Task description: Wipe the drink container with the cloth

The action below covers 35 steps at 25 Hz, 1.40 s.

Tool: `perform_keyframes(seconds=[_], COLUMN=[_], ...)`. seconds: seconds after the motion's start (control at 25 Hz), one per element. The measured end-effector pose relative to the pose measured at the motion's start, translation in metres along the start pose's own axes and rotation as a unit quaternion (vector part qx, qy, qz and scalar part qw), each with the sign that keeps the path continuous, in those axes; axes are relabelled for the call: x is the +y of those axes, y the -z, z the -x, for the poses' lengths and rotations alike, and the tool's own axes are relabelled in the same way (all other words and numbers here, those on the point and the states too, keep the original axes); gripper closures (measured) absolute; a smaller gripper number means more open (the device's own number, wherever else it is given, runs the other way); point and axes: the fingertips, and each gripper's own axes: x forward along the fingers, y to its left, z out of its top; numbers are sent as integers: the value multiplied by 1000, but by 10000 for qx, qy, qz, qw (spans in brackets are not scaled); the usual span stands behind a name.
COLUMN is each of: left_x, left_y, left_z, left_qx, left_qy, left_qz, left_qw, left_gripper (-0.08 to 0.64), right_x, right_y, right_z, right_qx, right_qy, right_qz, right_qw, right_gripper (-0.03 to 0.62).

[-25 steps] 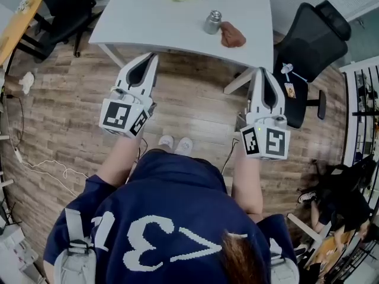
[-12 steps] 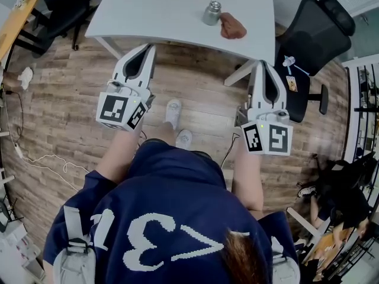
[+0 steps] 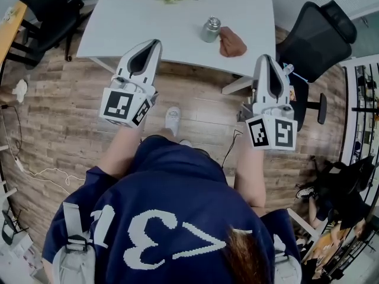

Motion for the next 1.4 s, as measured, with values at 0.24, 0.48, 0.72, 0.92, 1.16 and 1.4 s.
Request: perform_keyframes(seconds=[0.24, 0.48, 0.72, 0.92, 1.16, 1.4], left_x=[38, 57, 59, 63, 67, 68], left_y=[4, 14, 35, 44, 39, 37], left_z=[-61, -96, -121, -146, -189, -238], left_qx=[19, 124, 275, 328, 291, 177], left_qy=[332, 554, 649, 588, 465, 257], left_qz=[-64, 40, 245, 284, 143, 92], left_qw=[9994, 9984, 9972, 9973, 9984, 9995], left_gripper=[540, 540, 540, 540, 540, 540], right_x=[-21, -34, -51, -70, -99, -139], right_y=[6, 18, 32, 38, 36, 32], right_z=[-58, -84, -104, -131, -182, -234], right_qx=[-71, 75, 268, 277, 210, 139], right_qy=[311, 526, 573, 419, 34, -391], right_qz=[-106, -177, -277, -317, -352, -395], right_qw=[9994, 9984, 9976, 9982, 9992, 9984], right_gripper=[565, 565, 565, 565, 565, 565])
